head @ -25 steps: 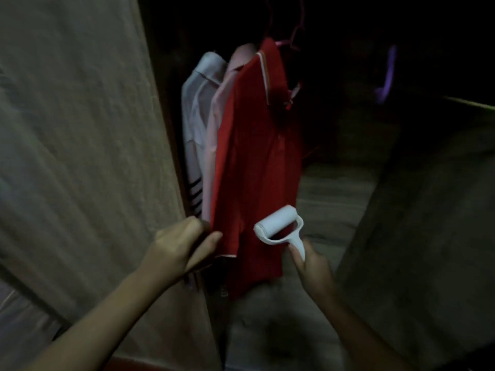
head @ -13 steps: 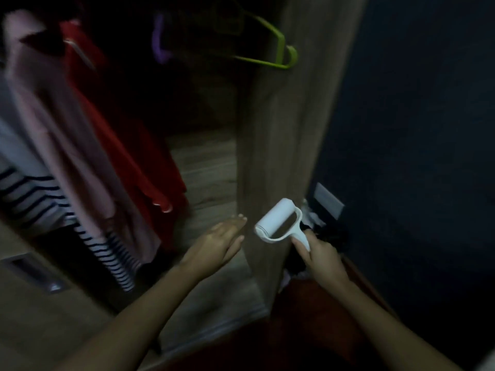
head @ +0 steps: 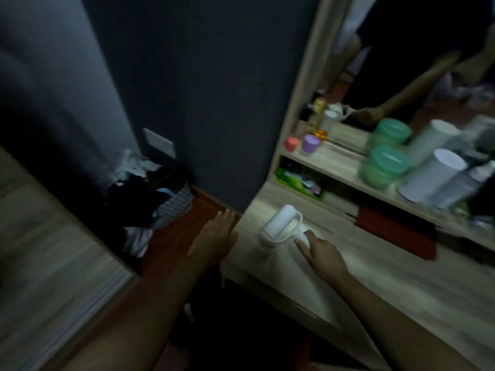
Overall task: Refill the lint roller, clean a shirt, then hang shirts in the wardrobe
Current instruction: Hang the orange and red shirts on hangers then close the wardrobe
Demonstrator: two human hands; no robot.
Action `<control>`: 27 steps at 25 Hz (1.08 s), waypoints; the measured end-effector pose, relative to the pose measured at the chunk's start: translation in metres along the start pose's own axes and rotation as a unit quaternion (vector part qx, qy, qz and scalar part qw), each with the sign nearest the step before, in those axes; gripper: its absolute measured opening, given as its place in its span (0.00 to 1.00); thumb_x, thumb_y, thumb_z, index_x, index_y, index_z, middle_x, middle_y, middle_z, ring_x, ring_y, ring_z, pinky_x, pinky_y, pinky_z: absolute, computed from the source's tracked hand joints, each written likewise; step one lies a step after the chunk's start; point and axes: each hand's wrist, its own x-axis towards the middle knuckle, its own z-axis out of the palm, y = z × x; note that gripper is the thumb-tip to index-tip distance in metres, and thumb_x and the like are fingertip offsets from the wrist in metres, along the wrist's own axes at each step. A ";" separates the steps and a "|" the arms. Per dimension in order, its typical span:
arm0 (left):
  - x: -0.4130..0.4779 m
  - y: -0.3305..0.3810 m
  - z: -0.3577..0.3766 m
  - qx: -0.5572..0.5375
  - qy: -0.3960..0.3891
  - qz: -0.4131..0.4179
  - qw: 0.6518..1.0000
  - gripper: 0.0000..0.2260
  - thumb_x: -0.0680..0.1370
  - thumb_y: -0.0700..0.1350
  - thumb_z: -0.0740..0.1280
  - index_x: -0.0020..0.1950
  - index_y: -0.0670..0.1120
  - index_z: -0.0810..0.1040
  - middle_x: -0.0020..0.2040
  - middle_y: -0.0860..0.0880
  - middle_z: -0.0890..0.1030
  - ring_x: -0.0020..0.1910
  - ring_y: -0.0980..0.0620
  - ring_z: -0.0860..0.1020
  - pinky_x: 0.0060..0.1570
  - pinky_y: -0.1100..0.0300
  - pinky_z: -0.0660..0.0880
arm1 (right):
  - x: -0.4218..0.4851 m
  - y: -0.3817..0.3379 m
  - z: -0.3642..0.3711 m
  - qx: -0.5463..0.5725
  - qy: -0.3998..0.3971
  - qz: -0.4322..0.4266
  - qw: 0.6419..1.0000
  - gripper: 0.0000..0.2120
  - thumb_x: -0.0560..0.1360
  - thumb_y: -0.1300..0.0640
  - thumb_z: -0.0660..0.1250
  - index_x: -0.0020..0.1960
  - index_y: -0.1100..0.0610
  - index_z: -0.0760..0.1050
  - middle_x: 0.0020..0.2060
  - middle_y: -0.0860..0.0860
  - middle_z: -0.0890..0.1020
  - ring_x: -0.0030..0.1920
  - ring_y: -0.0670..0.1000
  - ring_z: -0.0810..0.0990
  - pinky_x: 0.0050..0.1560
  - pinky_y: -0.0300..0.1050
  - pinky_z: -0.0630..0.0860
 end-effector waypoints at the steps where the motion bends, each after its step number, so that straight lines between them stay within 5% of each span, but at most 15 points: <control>1: 0.013 0.025 0.015 -0.005 -0.015 0.011 1.000 0.33 0.79 0.57 0.41 0.67 0.34 0.70 0.66 0.33 0.71 0.64 0.34 0.72 0.58 0.41 0.72 | -0.009 0.029 -0.005 -0.008 -0.009 0.022 1.000 0.41 0.65 0.24 0.33 0.56 0.51 0.67 0.45 0.55 0.83 0.45 0.59 0.80 0.37 0.48 0.69; 8: 0.058 0.139 0.093 0.004 -0.043 0.071 0.997 0.26 0.80 0.52 0.55 0.75 0.43 0.57 0.77 0.43 0.53 0.76 0.44 0.52 0.71 0.47 0.56 | -0.058 0.141 -0.003 -0.022 -0.052 0.129 0.990 0.20 0.78 0.41 0.53 0.59 0.54 0.67 0.49 0.57 0.82 0.46 0.59 0.80 0.41 0.49 0.71; 11: 0.057 0.154 0.119 0.040 -0.056 0.077 0.995 0.28 0.79 0.56 0.51 0.74 0.41 0.57 0.75 0.41 0.58 0.74 0.41 0.58 0.68 0.44 0.61 | -0.065 0.158 0.001 -0.013 -0.024 0.136 0.990 0.19 0.78 0.42 0.55 0.60 0.54 0.66 0.51 0.55 0.80 0.49 0.59 0.80 0.40 0.47 0.69; 16: 0.059 0.162 0.128 0.032 -0.103 0.056 0.993 0.28 0.81 0.56 0.49 0.76 0.43 0.48 0.78 0.43 0.48 0.76 0.44 0.46 0.72 0.46 0.49 | -0.069 0.167 0.008 -0.045 0.049 0.089 0.994 0.18 0.77 0.40 0.55 0.54 0.53 0.70 0.48 0.53 0.78 0.46 0.55 0.78 0.40 0.44 0.66; 21: 0.068 0.156 0.086 0.014 -0.090 0.058 0.994 0.28 0.81 0.55 0.50 0.76 0.43 0.48 0.78 0.44 0.48 0.76 0.45 0.46 0.73 0.47 0.50 | -0.065 0.154 -0.012 -0.050 0.069 0.108 0.990 0.24 0.71 0.34 0.57 0.55 0.52 0.71 0.49 0.50 0.76 0.48 0.52 0.74 0.46 0.47 0.71; 27: 0.084 0.111 -0.073 -0.016 0.029 0.055 0.998 0.28 0.81 0.54 0.52 0.77 0.45 0.47 0.78 0.48 0.48 0.77 0.50 0.45 0.73 0.51 0.48 | 0.027 0.033 -0.113 0.020 0.127 -0.127 0.984 0.23 0.69 0.39 0.59 0.54 0.56 0.73 0.47 0.53 0.76 0.48 0.55 0.74 0.45 0.47 0.71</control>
